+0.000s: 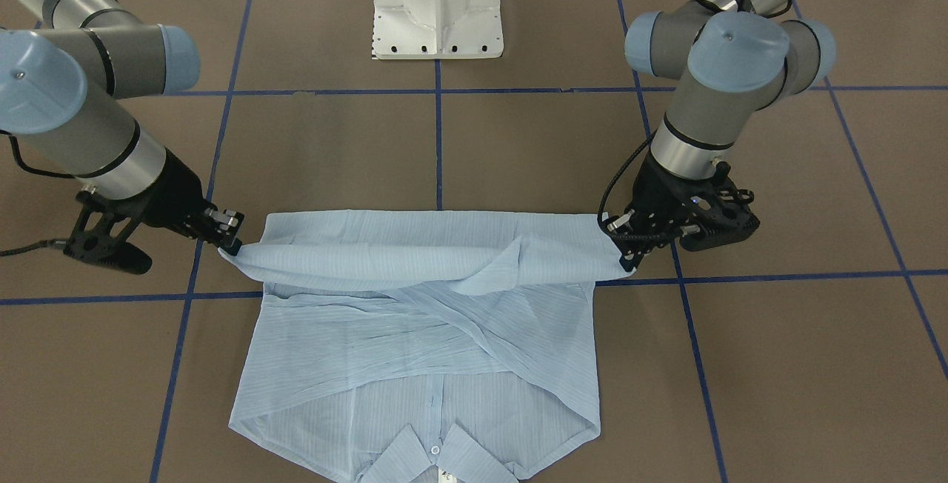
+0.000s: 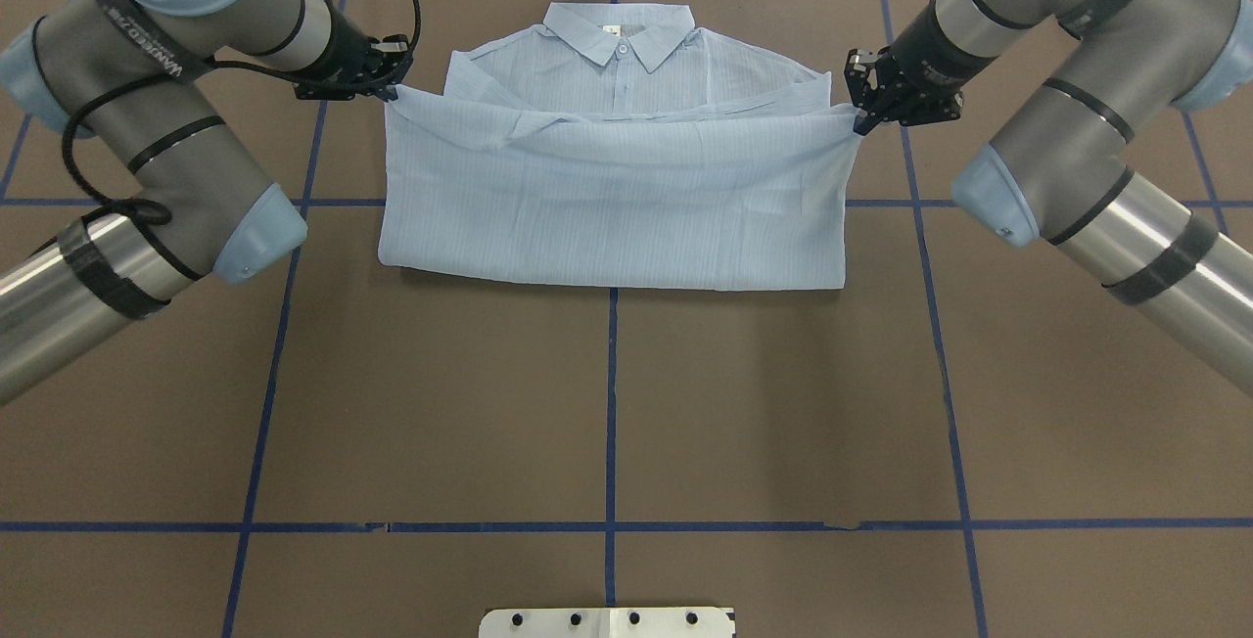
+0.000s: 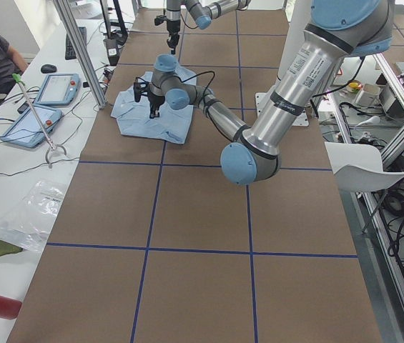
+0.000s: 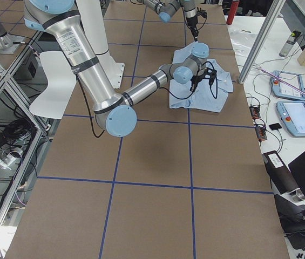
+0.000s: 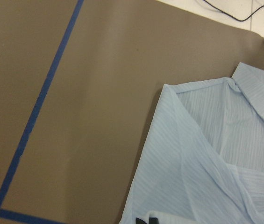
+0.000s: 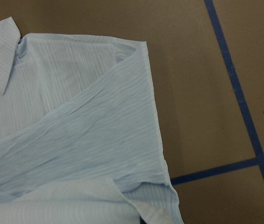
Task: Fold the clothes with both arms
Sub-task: 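Lift the hem with both grippers and fold it toward the collar, then lay the hem down near the collar and open both grippers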
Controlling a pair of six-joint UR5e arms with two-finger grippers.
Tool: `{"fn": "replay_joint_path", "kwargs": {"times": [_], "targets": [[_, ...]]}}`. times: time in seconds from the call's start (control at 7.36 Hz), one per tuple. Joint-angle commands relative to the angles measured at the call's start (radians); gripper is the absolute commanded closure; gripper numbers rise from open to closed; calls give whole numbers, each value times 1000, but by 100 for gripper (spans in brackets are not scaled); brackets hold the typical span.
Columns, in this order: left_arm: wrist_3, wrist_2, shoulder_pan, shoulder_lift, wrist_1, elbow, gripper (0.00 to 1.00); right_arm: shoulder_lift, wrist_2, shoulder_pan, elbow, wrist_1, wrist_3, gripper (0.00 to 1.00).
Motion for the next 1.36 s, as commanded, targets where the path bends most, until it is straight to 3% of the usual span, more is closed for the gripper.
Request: {"fn": "replay_joint_path", "kwargs": {"times": [0.0,0.27,0.41,0.68,1.22], "targets": [[-1,-3,-7,-101,-162,226,100,121,4,28,-171,2,-32,100],[6,-1,-15,-109,-199,277,100,155,3,40,-336,164,-45,100],[6,-1,-16,-109,-257,323,100,181,1,40,-392,190,-46,100],[3,3,-15,-173,-285,421,100,192,1,43,-426,194,-48,100],[6,5,-15,-176,-294,437,100,193,0,42,-451,197,-48,100]]}}
